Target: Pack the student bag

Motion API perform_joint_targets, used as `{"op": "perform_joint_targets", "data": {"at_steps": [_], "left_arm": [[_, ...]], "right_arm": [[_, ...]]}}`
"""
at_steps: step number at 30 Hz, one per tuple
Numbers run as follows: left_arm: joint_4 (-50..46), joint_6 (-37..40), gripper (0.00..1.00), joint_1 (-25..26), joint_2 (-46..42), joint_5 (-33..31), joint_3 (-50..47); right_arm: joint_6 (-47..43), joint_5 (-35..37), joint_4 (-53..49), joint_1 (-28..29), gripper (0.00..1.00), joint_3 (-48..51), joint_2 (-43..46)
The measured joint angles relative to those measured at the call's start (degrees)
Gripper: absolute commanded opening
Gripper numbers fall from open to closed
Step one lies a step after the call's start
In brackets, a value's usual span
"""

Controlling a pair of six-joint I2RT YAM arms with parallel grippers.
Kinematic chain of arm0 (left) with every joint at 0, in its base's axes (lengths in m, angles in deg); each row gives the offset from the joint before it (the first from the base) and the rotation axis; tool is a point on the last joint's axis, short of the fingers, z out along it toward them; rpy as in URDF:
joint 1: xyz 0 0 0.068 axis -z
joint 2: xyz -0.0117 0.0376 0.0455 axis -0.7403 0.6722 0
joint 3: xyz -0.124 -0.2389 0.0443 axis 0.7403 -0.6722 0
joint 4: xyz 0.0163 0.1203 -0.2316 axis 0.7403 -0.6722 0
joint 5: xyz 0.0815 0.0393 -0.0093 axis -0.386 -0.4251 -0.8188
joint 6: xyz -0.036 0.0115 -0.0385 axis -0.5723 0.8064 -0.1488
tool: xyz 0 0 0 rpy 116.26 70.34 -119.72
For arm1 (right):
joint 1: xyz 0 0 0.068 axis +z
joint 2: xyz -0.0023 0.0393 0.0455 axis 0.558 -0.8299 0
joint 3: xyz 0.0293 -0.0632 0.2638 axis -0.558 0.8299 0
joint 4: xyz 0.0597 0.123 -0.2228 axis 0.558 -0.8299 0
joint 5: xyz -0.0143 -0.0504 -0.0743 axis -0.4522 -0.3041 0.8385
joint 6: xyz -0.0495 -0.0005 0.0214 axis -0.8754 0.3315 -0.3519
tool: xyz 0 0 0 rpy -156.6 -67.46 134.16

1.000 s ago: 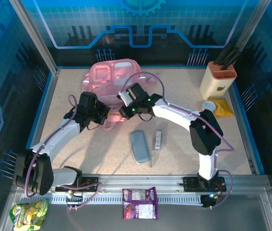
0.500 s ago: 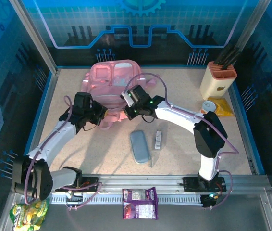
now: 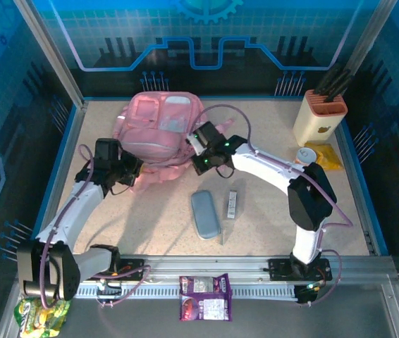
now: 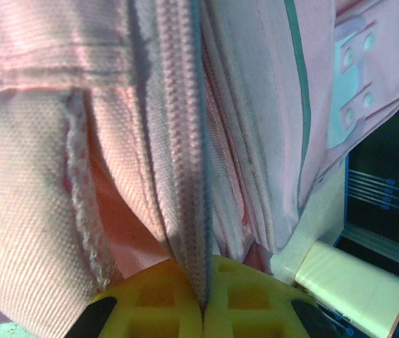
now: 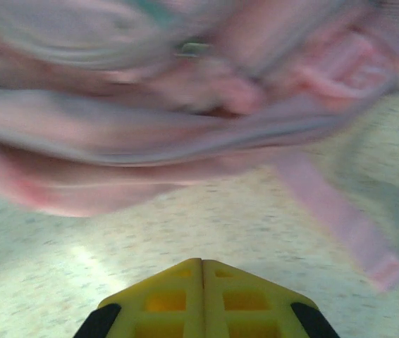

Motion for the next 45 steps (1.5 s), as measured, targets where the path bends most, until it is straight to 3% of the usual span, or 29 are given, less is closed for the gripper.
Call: {"op": "perform_joint_targets", "data": {"at_steps": [2,6,7,17,30,45], "left_arm": [[0.33,-0.22,0.00,0.59,0.70,0.07,0.00],[0.55,-0.57,0.00,0.72,0.85,0.17,0.00],[0.55,-0.59,0.00,0.72,0.85,0.17,-0.02],[0.92,-0.63,0.00,0.72,0.85,0.22,-0.17],[0.98,-1.05,0.00,0.90,1.01,0.26,-0.17],[1.11,-1.03,0.00,1.16,1.33,0.20,-0.17]], "right_arm": [[0.39,-2.93,0.55,2.45,0.17,-1.03,-0.15],[1.03,-9.20,2.62,2.29,0.44,-1.03,-0.17],[1.14,-10.14,3.26,1.68,0.46,-1.03,-0.20],[1.38,-21.27,7.37,-4.83,0.53,-1.81,-5.55],[3.41,-26.80,12.52,-4.63,0.66,-1.77,-9.29],[2.51,-30.86,17.31,-4.50,0.56,0.39,-9.25]]}}
